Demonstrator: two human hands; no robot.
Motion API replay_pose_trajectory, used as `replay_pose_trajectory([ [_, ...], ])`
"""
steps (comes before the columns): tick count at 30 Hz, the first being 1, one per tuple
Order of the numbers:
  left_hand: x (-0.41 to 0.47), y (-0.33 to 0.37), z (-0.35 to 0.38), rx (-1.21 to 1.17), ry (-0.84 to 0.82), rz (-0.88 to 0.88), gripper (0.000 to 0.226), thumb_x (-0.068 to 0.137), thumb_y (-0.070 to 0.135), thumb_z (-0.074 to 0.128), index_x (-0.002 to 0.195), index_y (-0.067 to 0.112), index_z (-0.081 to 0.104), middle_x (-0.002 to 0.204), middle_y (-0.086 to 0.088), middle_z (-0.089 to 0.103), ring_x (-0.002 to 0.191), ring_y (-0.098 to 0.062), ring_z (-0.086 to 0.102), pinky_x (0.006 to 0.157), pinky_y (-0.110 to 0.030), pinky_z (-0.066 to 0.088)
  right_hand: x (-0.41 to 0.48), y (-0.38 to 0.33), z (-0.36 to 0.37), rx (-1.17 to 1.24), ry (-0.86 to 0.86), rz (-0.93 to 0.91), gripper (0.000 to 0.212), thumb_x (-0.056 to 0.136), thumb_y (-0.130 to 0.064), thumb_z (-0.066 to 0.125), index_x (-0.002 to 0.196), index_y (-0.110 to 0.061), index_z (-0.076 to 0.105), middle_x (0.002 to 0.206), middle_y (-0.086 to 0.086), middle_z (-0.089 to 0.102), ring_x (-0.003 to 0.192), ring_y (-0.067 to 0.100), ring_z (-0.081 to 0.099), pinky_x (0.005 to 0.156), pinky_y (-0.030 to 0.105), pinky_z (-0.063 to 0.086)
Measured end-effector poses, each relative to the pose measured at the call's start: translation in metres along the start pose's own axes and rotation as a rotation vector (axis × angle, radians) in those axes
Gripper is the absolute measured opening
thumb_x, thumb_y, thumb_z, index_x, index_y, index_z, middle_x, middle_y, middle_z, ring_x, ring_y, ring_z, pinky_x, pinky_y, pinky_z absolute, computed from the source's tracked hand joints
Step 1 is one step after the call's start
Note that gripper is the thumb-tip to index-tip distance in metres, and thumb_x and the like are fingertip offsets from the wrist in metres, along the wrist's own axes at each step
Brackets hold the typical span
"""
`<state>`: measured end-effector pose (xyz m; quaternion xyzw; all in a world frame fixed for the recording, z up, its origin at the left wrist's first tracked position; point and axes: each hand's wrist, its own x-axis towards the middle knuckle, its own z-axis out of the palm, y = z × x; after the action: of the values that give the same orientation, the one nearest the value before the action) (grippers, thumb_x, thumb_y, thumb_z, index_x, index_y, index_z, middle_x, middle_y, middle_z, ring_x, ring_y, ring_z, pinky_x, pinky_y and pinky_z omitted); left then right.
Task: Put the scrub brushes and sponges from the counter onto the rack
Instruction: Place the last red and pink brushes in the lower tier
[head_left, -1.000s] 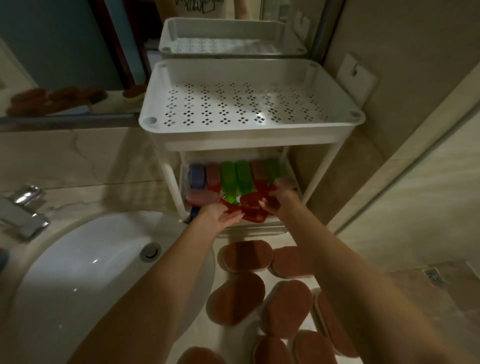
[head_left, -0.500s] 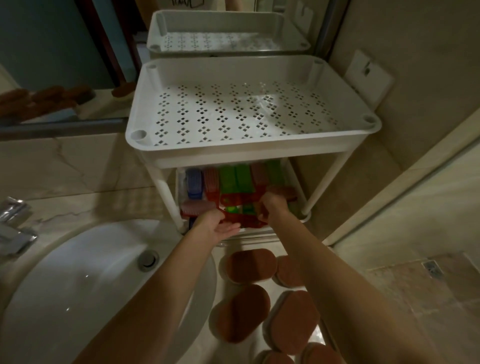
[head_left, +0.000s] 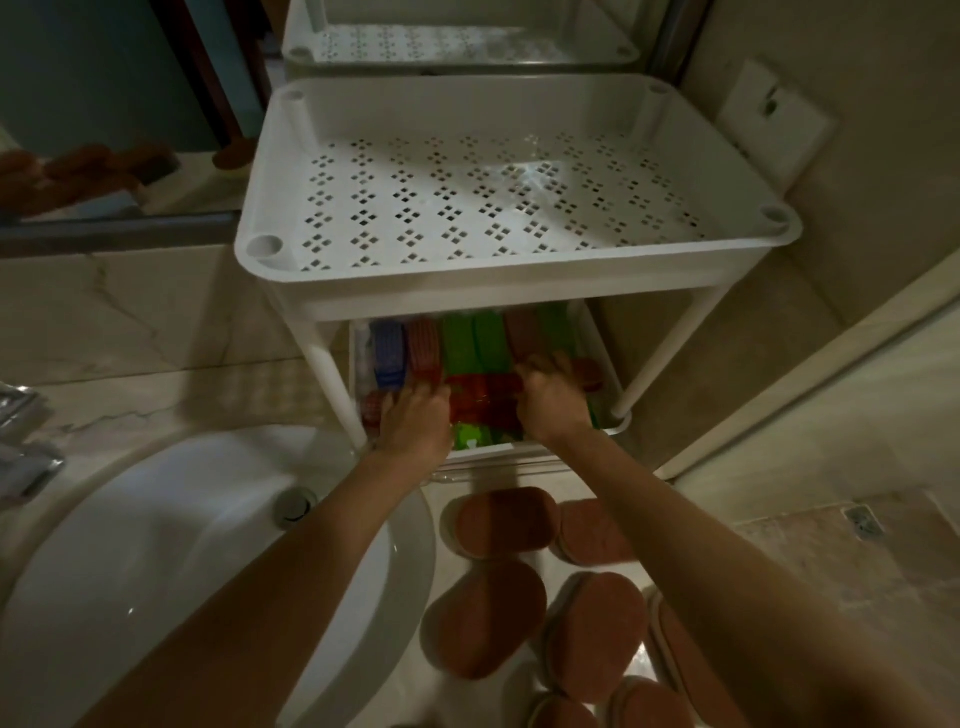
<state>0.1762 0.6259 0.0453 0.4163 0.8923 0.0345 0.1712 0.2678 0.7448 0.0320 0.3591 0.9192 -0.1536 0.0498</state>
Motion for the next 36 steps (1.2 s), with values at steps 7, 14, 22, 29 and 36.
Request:
replay_pose_trajectory([
  [7,-0.013,-0.004,0.012,0.035,-0.002,-0.011,0.048,0.094,0.008,0.037,0.141,0.018,0.036,0.143,-0.013,0.040,0.132,-0.030,0.036,0.107,-0.040,0.029,-0.019,-0.003,-0.007,-0.014,-0.058,0.030,0.049,0.085,0.000,0.043,0.132,-0.011,0.048,0.136,0.015,0.047,0.128,0.038,0.034,0.099,0.046,0.041],
  [14,-0.018,-0.006,0.014,-0.037,0.036,-0.006,0.043,0.093,0.005,0.038,0.135,0.012,0.046,0.139,-0.015,0.042,0.130,-0.030,0.037,0.108,-0.038,0.030,-0.029,-0.008,-0.009,-0.072,-0.099,0.051,0.046,0.086,-0.006,0.046,0.132,-0.006,0.047,0.138,0.014,0.044,0.133,0.036,0.030,0.105,0.047,0.036],
  [22,-0.060,-0.002,0.000,-0.280,0.278,-0.030,0.028,0.090,-0.003,0.041,0.109,0.000,0.062,0.116,-0.021,0.059,0.111,-0.036,0.053,0.101,-0.042,0.040,-0.071,-0.015,0.007,0.111,0.199,-0.104,0.050,0.084,0.002,0.042,0.135,-0.002,0.043,0.144,0.019,0.041,0.142,0.035,0.023,0.114,0.053,0.026],
  [29,-0.156,-0.045,0.003,-0.386,0.222,-0.281,0.033,0.095,0.009,0.039,0.124,0.005,0.056,0.127,-0.019,0.056,0.118,-0.034,0.051,0.098,-0.037,0.039,-0.152,-0.072,0.045,0.364,0.341,-0.289,0.043,0.069,0.005,0.045,0.110,0.004,0.060,0.111,0.027,0.060,0.098,0.044,0.059,0.082,0.043,0.052],
  [36,-0.247,-0.100,0.046,-0.356,0.008,-0.492,0.047,0.093,0.025,0.049,0.136,0.008,0.040,0.134,-0.021,0.045,0.125,-0.036,0.043,0.100,-0.039,0.039,-0.254,-0.098,0.096,0.298,-0.063,-0.158,0.032,0.088,-0.018,0.051,0.116,-0.005,0.047,0.119,0.017,0.052,0.108,0.038,0.053,0.085,0.041,0.044],
])
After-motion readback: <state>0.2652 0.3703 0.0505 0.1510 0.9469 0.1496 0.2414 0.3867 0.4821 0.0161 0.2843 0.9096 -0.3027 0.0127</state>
